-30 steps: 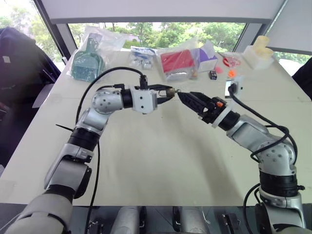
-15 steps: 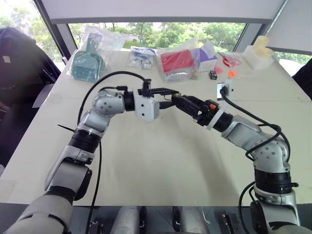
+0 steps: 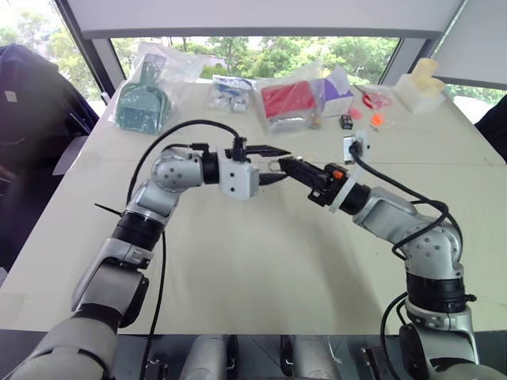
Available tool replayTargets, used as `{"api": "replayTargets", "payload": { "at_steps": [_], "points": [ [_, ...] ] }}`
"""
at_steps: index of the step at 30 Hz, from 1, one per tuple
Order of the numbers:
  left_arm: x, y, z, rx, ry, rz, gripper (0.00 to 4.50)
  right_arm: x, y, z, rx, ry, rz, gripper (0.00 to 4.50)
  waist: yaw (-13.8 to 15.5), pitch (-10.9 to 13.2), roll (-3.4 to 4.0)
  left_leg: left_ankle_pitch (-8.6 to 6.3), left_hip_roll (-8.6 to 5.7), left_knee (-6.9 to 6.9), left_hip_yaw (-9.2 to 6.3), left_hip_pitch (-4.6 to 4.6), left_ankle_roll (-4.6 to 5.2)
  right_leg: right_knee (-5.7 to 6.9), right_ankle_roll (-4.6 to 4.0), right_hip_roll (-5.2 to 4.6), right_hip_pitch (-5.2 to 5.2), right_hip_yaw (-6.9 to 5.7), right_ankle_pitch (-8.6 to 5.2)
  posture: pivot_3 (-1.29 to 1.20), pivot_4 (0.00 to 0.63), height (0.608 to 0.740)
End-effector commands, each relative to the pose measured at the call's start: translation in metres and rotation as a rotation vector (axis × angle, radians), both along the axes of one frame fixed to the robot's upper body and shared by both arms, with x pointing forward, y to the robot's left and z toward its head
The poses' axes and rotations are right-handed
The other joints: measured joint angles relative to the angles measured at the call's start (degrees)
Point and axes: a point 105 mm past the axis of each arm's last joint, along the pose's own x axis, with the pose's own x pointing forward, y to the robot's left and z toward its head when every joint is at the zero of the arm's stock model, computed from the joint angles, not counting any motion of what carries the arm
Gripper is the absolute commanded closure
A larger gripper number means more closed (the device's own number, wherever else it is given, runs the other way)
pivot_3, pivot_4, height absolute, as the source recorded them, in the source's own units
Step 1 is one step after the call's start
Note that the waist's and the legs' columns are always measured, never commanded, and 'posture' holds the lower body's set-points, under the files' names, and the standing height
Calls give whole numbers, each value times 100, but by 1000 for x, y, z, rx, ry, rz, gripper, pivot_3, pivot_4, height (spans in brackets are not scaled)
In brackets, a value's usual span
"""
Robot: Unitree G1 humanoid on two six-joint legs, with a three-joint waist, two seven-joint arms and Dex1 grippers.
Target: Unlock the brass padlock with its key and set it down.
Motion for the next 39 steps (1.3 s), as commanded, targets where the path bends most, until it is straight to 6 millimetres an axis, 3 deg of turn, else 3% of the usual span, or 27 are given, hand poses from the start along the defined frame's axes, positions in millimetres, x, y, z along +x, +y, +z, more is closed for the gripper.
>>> {"api": "replayTargets", "payload": {
  "at_steps": [1,2,5,9,18,31,39],
  "points": [
    [6,5,22,-89,24,32,463,1,-5,11,17,-46,-26,3952,0,0,0,0,0,0,-1,0,0,0,0,0,0,0,0,0,150,740],
    [12,9,25,-118,100,59,51,1,-6,10,13,-45,-34,3952,-2,0,0,0,0,0,-1,0,0,0,0,1,0,0,0,0,150,740],
    [25,23,28,-192,352,104,51,3,-11,9,7,-44,-53,3952,-14,0,0,0,0,0,-1,0,0,2,0,1,0,0,0,0,150,740],
    [36,28,36,-297,503,142,51,5,-13,11,11,-49,-63,3952,-7,0,0,0,1,0,-2,0,0,2,1,6,0,0,0,0,150,740],
    [35,16,25,-310,575,117,51,4,-10,21,56,-67,-68,3952,-3,0,0,1,1,0,-3,0,-1,1,2,8,2,0,0,0,150,740],
    [38,16,9,-255,570,128,51,-2,-4,28,110,-63,-41,3952,-5,0,0,1,1,0,-3,0,-2,0,2,7,1,1,0,0,150,740],
    [47,6,11,-275,548,132,51,-12,7,23,119,-41,8,3952,7,0,0,1,1,0,-4,-1,-1,0,2,7,1,1,0,0,150,740]
  ]
}}
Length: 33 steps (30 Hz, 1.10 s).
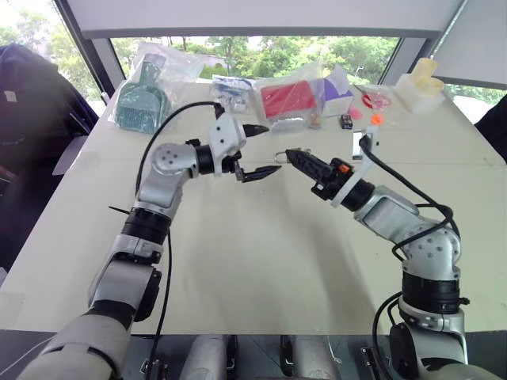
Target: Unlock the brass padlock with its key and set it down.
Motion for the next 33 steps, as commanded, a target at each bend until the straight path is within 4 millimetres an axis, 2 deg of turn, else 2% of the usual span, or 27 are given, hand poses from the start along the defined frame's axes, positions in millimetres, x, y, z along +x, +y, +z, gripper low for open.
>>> {"api": "replayTargets", "payload": {
  "at_steps": [1,5,13,17,20,23,33],
  "points": [
    [0,-8,23,-33,-78,-14,51,-11,7,12,21,-49,37,3952,-2,0,0,0,0,0,0,0,0,0,0,0,0,0,0,0,150,740],
    [-3,-9,24,-26,-73,-41,51,-10,7,9,16,-42,23,3952,-13,0,0,0,0,0,0,0,0,0,0,0,0,0,0,0,150,740],
    [-24,20,12,59,59,-108,51,1,-6,13,14,-56,-38,3952,-65,0,0,0,4,-5,0,0,0,2,0,1,-6,0,0,0,150,740],
    [-20,26,31,-51,101,-50,51,2,-8,13,8,-58,-41,3952,-11,0,1,0,3,-2,-1,-2,-1,1,-1,1,-5,1,0,0,150,740],
    [-11,26,46,-142,113,-6,51,2,-6,13,4,-59,-33,3952,3,0,0,0,2,0,-2,-1,-1,0,-1,0,-1,1,0,0,150,740],
    [-8,22,49,-153,107,2,51,1,-4,13,-1,-60,-24,3952,-11,0,1,0,1,0,-2,-1,-1,1,-1,0,-1,1,0,0,150,740],
    [-12,7,23,-63,88,-48,51,-5,-1,15,12,-67,-15,3952,-16,0,1,2,2,-2,0,0,-3,1,0,3,-3,1,0,0,150,740]
  ]
}}
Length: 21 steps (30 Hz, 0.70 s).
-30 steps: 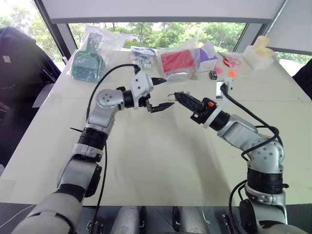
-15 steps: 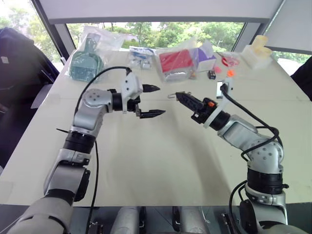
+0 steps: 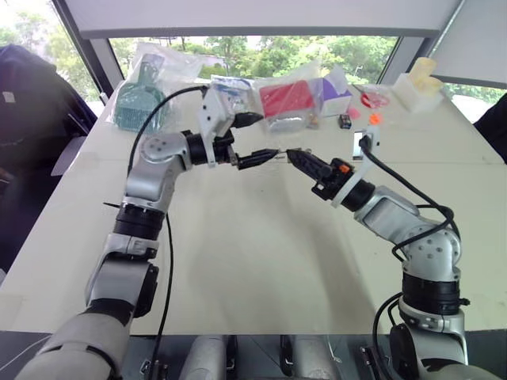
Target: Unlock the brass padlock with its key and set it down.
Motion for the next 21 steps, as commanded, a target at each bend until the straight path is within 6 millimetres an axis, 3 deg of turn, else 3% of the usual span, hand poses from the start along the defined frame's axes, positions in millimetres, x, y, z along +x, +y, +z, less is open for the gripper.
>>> {"api": "replayTargets", "payload": {
  "at_steps": [1,7,14,21],
  "points": [
    [-4,-4,-3,34,-47,-29,51,-8,3,16,20,-64,19,3952,5,0,0,0,0,0,0,0,0,0,0,0,0,0,0,0,150,740],
    [-2,-6,-8,47,-52,-28,51,-14,9,16,29,-63,49,3952,5,0,0,0,0,0,-1,0,0,0,0,0,0,0,0,0,150,740],
    [2,-9,1,8,-50,-20,51,-16,11,12,22,-53,60,3952,7,0,0,0,0,0,-1,-1,0,-1,0,-1,0,0,0,0,150,740],
    [-20,9,-18,120,51,-133,51,-13,8,11,22,-52,36,3952,-37,0,0,0,2,-3,-1,0,0,0,0,0,-3,0,0,0,150,740]
  ]
}}
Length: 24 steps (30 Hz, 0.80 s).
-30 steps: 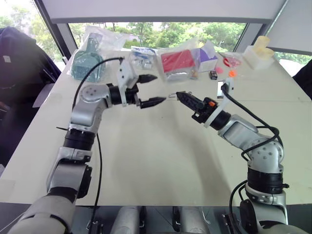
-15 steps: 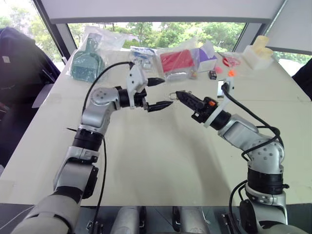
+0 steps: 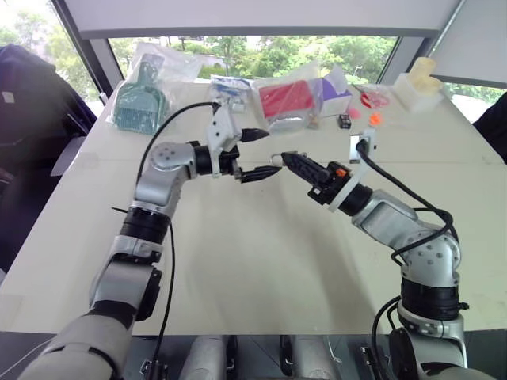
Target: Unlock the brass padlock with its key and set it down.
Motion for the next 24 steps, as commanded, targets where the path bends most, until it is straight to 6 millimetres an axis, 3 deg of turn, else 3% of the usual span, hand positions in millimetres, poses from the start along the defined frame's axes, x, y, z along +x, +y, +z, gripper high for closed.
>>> {"api": "replayTargets", "payload": {
  "at_steps": [1,10,24],
  "points": [
    [-17,8,0,42,28,-76,51,-3,-1,12,19,-50,1,3952,-17,0,0,0,0,-1,0,0,0,0,0,0,0,0,0,0,150,740],
    [0,8,30,-105,18,41,51,-3,2,12,16,-50,14,3952,47,0,0,1,-2,4,-2,-1,-2,-1,-1,-1,3,1,0,0,150,740],
    [9,-12,17,-57,-34,29,51,-15,12,16,34,-58,68,3952,45,0,0,1,-1,2,0,0,-3,0,0,1,2,1,0,0,150,740]
  ]
}}
